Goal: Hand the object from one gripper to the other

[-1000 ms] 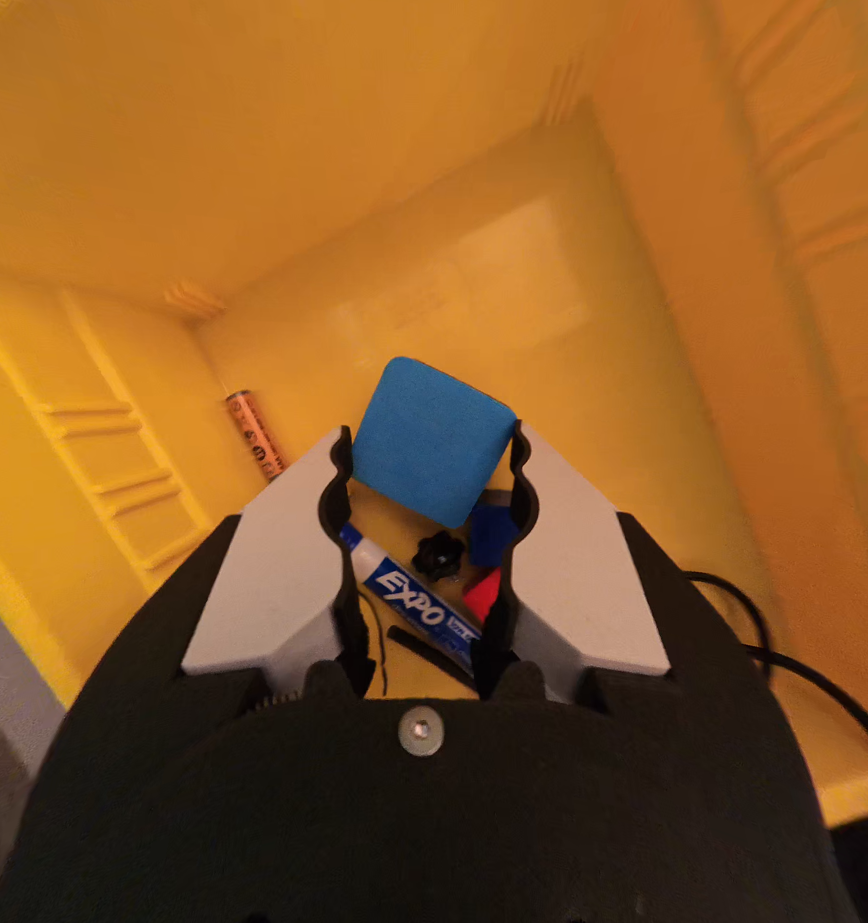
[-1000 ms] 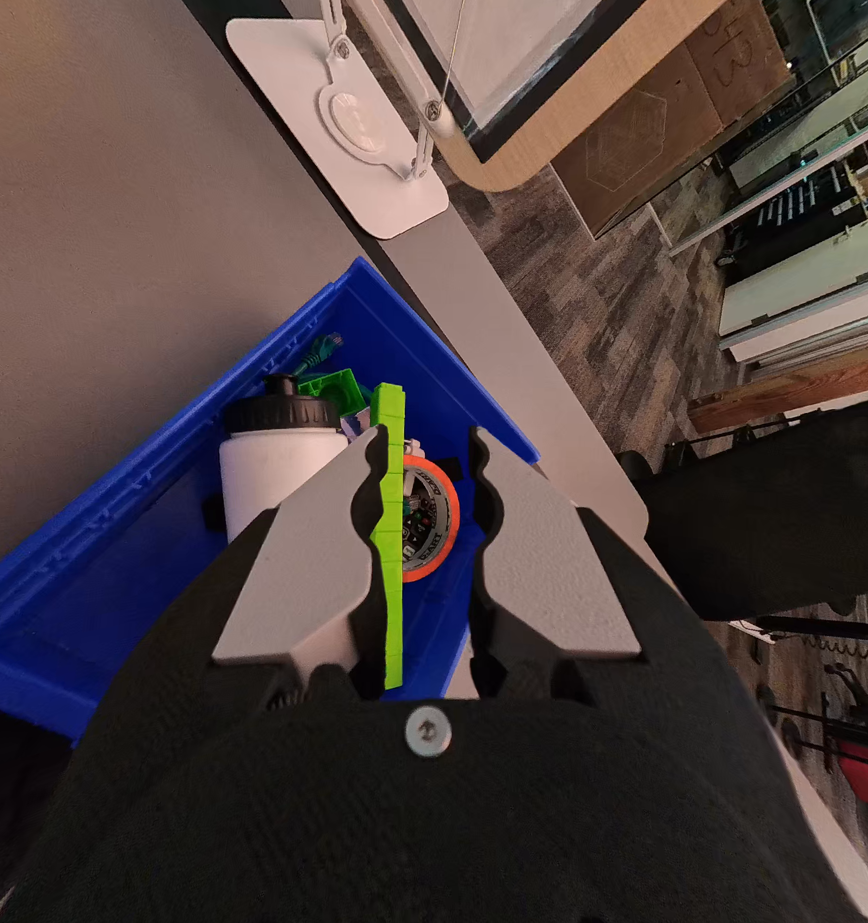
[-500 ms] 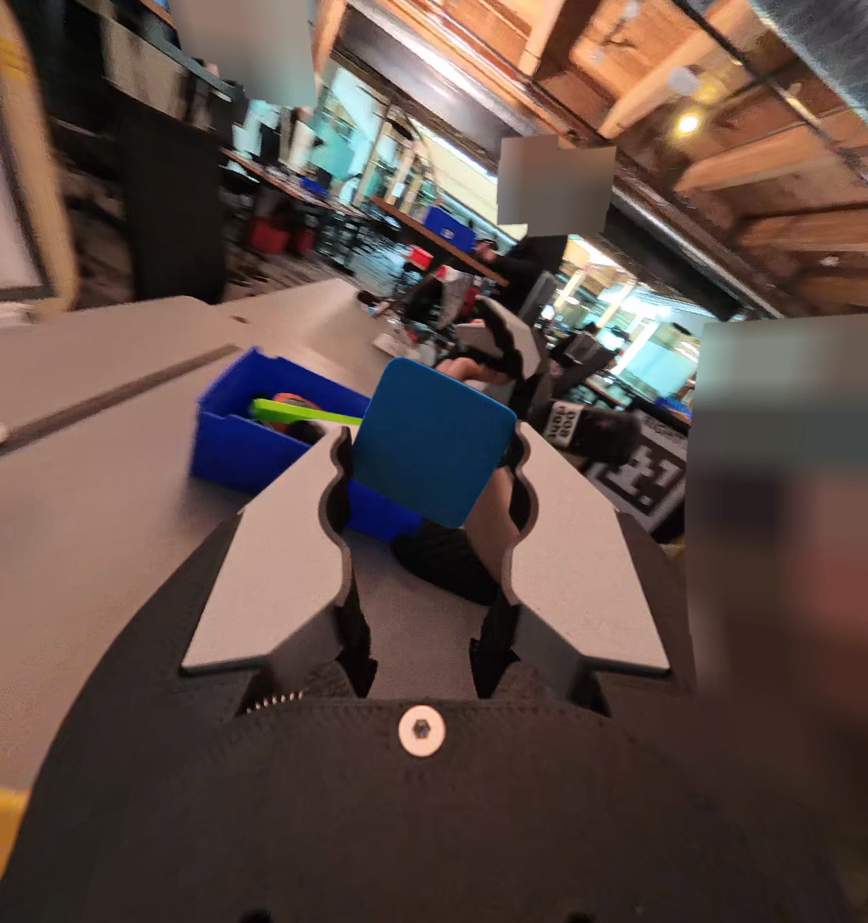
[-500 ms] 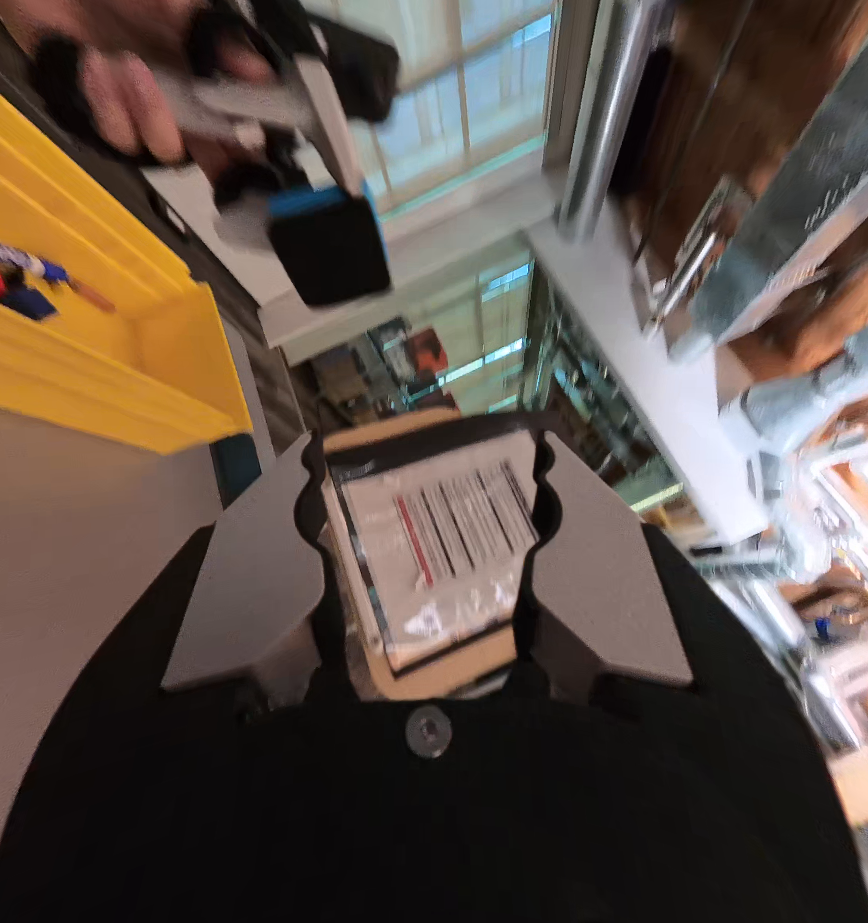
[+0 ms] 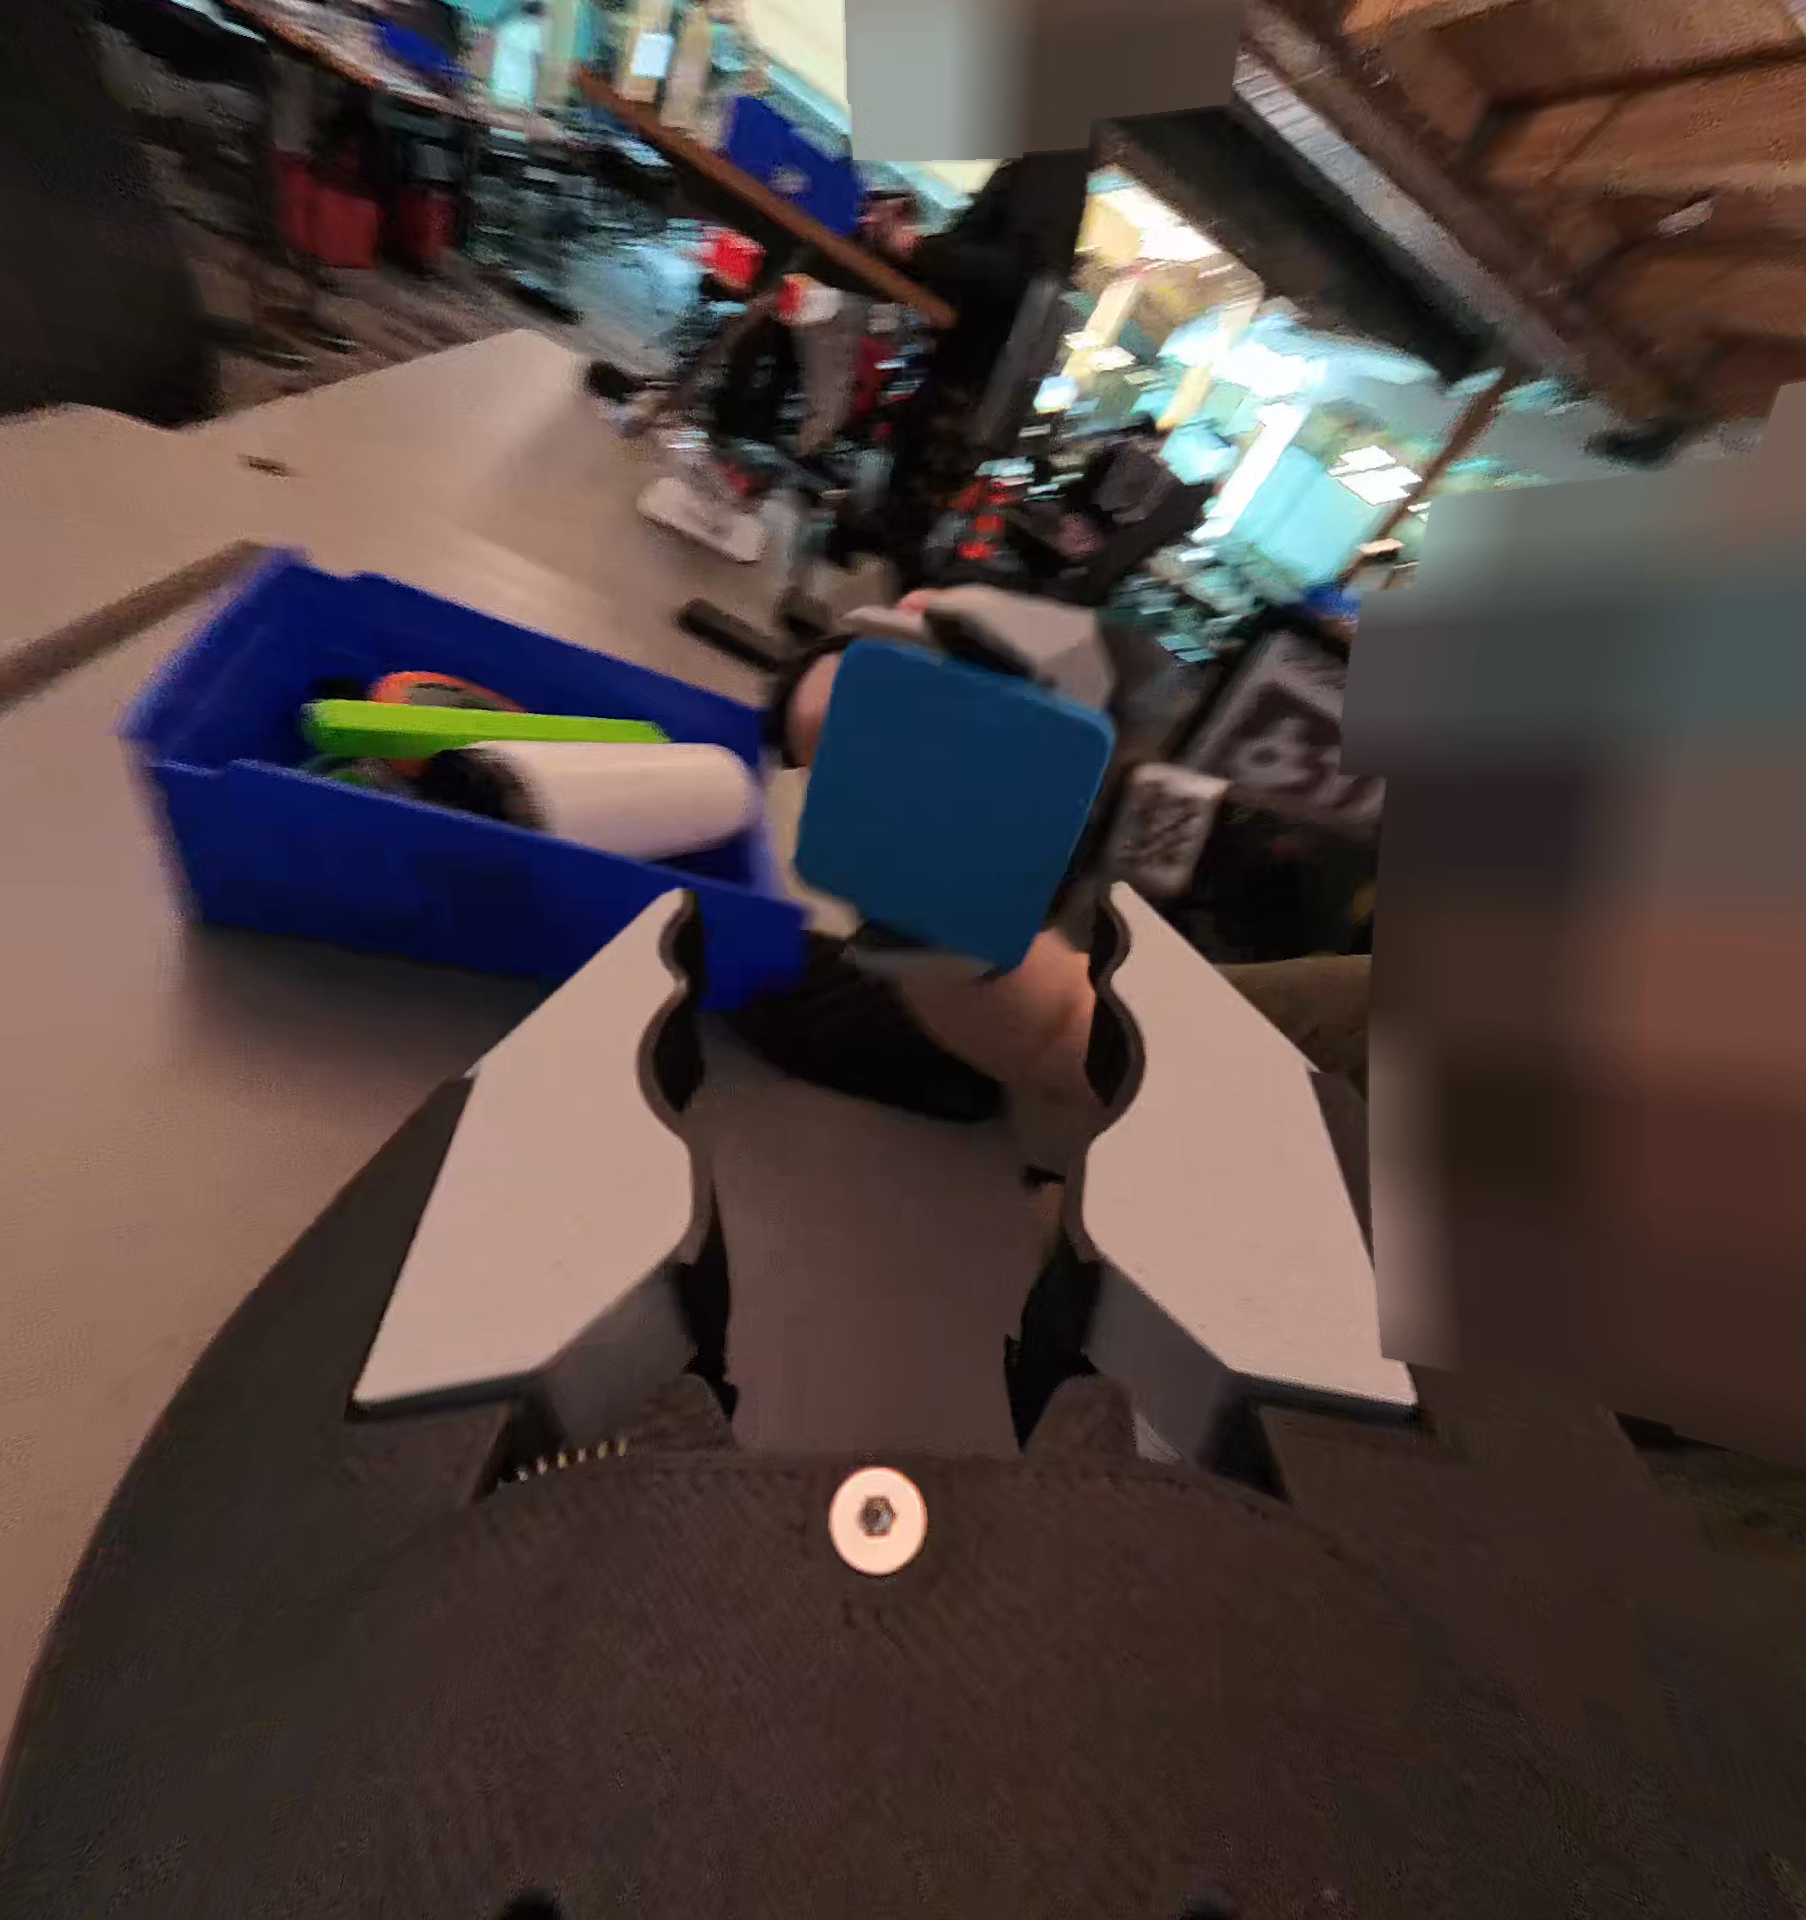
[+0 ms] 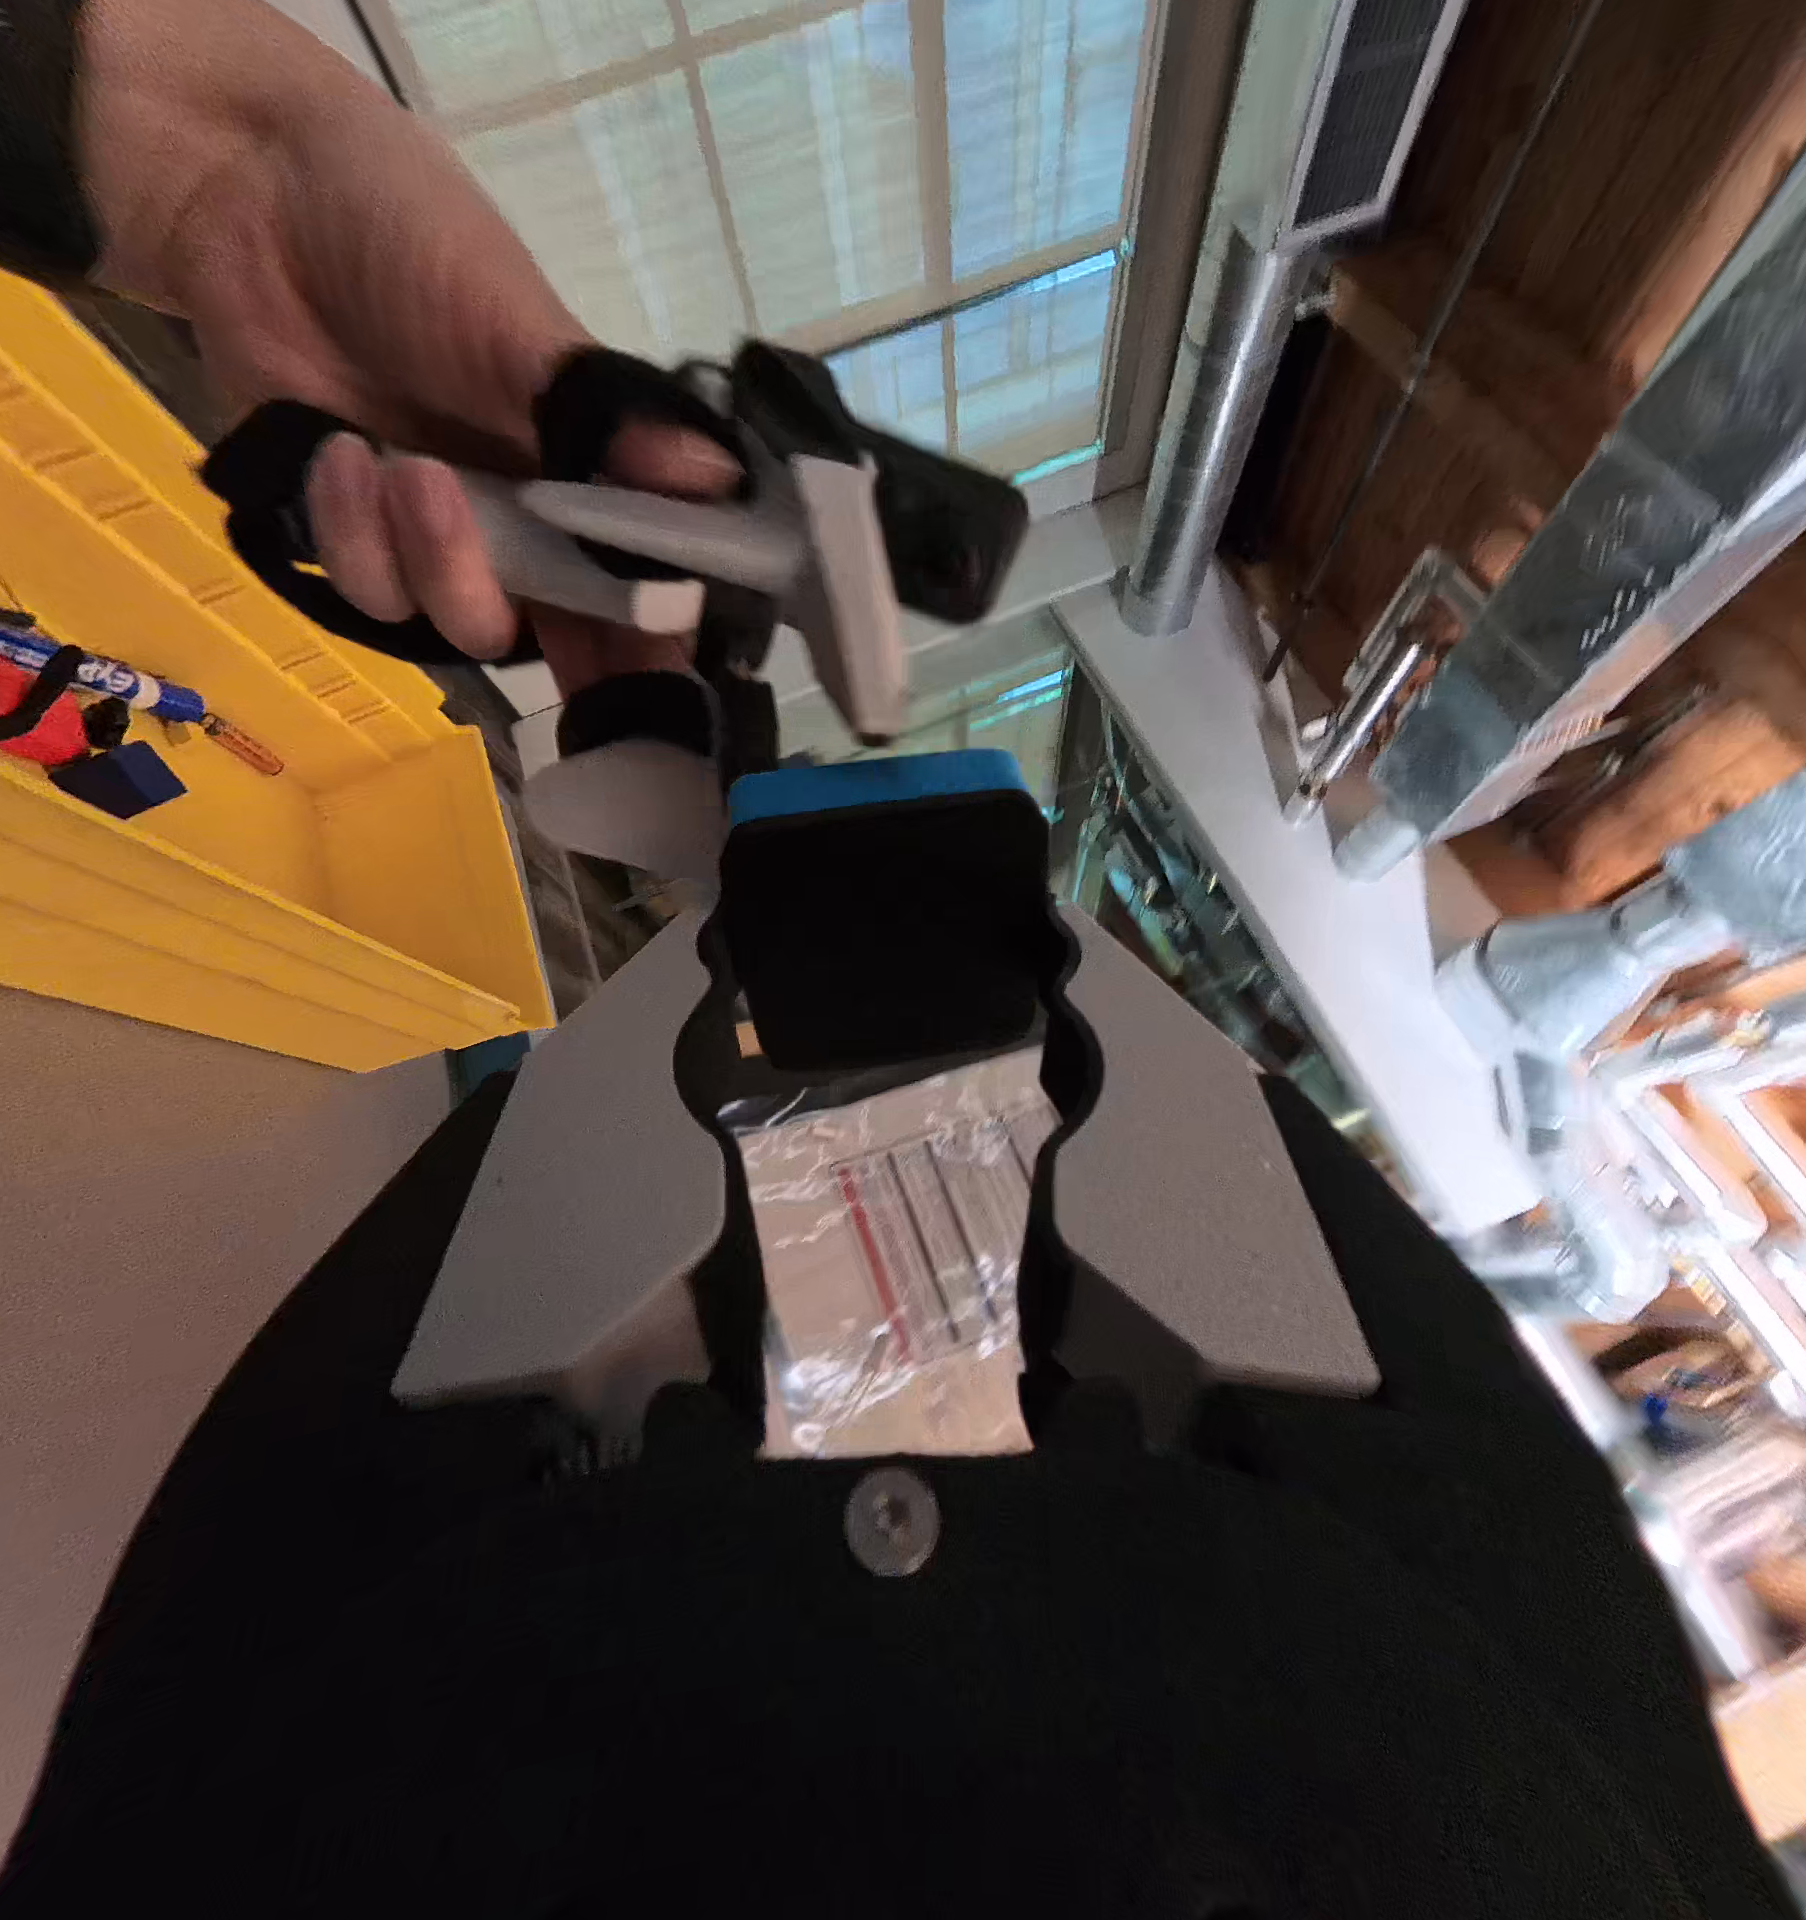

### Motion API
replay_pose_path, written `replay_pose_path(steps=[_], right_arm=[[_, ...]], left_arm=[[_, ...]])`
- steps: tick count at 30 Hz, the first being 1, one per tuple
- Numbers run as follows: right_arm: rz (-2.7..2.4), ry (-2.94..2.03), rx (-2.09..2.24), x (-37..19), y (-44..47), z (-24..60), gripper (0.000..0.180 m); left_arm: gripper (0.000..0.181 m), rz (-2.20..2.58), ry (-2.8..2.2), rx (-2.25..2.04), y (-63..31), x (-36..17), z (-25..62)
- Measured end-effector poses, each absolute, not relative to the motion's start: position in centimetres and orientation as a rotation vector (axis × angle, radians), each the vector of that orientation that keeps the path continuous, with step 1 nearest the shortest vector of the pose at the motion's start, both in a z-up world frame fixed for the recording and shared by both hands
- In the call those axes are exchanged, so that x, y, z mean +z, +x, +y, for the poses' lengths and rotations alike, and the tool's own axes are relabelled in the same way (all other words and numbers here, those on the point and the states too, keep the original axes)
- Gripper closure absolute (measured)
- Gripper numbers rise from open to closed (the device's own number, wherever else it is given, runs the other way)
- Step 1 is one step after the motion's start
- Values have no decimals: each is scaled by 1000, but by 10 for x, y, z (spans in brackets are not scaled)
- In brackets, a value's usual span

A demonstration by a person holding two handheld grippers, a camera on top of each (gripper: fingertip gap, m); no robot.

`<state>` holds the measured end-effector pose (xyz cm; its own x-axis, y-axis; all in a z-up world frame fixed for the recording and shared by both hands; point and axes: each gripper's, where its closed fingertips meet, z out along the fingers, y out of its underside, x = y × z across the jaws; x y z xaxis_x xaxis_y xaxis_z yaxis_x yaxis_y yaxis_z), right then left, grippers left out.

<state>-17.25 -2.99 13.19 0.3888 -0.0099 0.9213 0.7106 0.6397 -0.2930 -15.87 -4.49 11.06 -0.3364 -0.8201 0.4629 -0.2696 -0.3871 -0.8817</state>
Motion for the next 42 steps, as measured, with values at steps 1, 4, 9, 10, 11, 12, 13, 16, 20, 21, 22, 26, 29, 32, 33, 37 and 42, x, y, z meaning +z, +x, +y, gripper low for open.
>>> replay_pose_path(steps=[1, 4, 9, 10, 11, 12, 13, 16, 20, 21, 22, 26, 29, 32, 33, 37, 42], right_arm=[[-1060, -819, -503, 133, -165, -23, 124], [-954, -947, -668, 138, -130, 3, 124], [-883, -857, -1007, 144, -118, 11, 124], [-879, -858, -1021, 143, -121, 12, 124], [-884, -845, -1028, 141, -127, 11, 124], [-899, -826, -1029, 139, -134, 10, 124], [-907, -806, -1033, 138, -139, 8, 124], [-913, -805, -1051, 135, -147, 8, 123], [-903, -749, -962, 138, -157, 1, 114], [-917, -746, -884, 137, -160, -1, 109], [-933, -748, -789, 136, -162, -4, 109], [-940, -821, -215, 134, -165, -20, 116], [-867, -907, 454, 146, -172, -39, 121], [-665, -1006, 1013, 163, -170, -40, 125], [-599, -1039, 1123, 165, -169, -35, 128], [-560, -1052, 1258, 163, -168, -35, 160], [-665, -1130, 1296, 160, -161, -40, 161]], left_arm=[[103, 1397, -1503, -1631, -160, 105, -33], [92, 1316, -1484, -1271, -162, 105, -4], [101, 1206, -1348, -1002, -148, 124, -5], [103, 1211, -1349, -944, -143, 122, -6], [103, 1213, -1349, -882, -139, 119, -5], [109, 1208, -1346, -820, -137, 117, -3], [115, 1191, -1342, -762, -135, 116, 0], [142, 1204, -1300, -720, -131, 115, -3], [157, 1275, -1270, -723, -134, 114, -10], [160, 1279, -1271, -751, -138, 117, -11], [160, 1268, -1258, -811, -142, 123, -13], [160, 1215, -1093, -1189, -163, 156, -33], [161, 1126, -1037, -1428, -175, 173, -35], [160, 1114, -1005, -1524, -174, 174, -37], [161, 1127, -1002, -1531, -171, 173, -39], [160, 1161, -1018, -1498, -160, 165, -44], [105, 1237, -1024, -1424, -159, 159, -49]])
